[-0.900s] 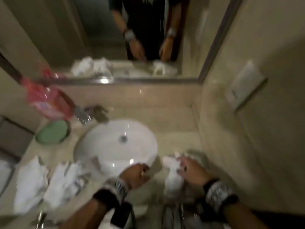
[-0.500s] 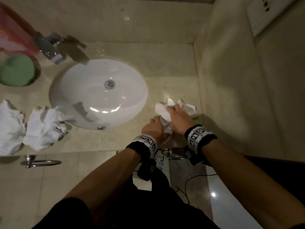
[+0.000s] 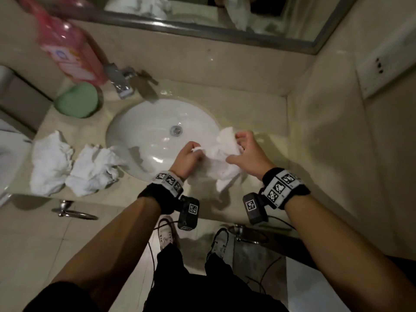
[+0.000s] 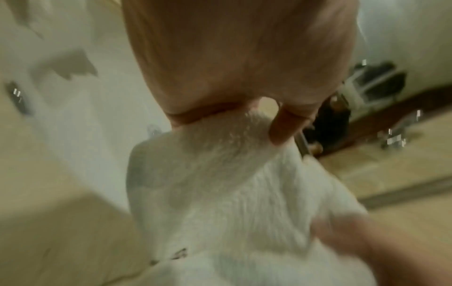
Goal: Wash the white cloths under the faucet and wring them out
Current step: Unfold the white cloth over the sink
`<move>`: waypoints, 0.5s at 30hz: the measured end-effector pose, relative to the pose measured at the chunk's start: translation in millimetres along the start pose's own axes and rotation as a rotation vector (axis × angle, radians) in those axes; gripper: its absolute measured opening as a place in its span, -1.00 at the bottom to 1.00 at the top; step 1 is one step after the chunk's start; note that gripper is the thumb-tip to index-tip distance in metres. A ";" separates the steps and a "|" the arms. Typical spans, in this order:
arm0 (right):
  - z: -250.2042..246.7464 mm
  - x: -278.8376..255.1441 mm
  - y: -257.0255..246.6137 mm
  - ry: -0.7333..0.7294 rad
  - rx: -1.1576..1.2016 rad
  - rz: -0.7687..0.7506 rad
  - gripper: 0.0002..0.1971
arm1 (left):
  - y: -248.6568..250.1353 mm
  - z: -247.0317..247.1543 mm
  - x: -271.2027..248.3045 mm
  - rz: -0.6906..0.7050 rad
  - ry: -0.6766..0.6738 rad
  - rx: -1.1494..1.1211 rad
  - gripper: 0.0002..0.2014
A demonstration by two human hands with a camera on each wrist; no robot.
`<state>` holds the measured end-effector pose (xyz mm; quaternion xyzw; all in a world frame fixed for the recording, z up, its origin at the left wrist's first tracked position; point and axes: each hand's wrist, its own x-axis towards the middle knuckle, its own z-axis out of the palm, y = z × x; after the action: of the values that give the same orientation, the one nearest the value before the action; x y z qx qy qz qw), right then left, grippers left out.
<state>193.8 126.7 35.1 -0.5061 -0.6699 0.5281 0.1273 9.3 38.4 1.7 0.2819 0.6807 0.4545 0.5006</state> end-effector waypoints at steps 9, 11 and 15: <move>75.0 13.7 -119.5 -0.426 -0.346 -0.132 -0.67 | 66.0 -146.4 11.2 0.154 -0.037 0.152 -0.83; 98.7 19.3 -147.1 -0.356 -0.361 -0.287 -0.69 | 72.6 -177.6 16.2 0.152 -0.066 0.204 -0.84; 149.2 39.2 -192.1 -0.342 -0.036 -0.332 -0.53 | 73.4 -222.8 23.6 0.064 -0.119 0.174 -0.73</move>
<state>-33.7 85.7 120.4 -0.2947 -0.7650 0.5659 0.0880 -212.9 14.7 76.9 0.3725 0.6773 0.3916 0.4991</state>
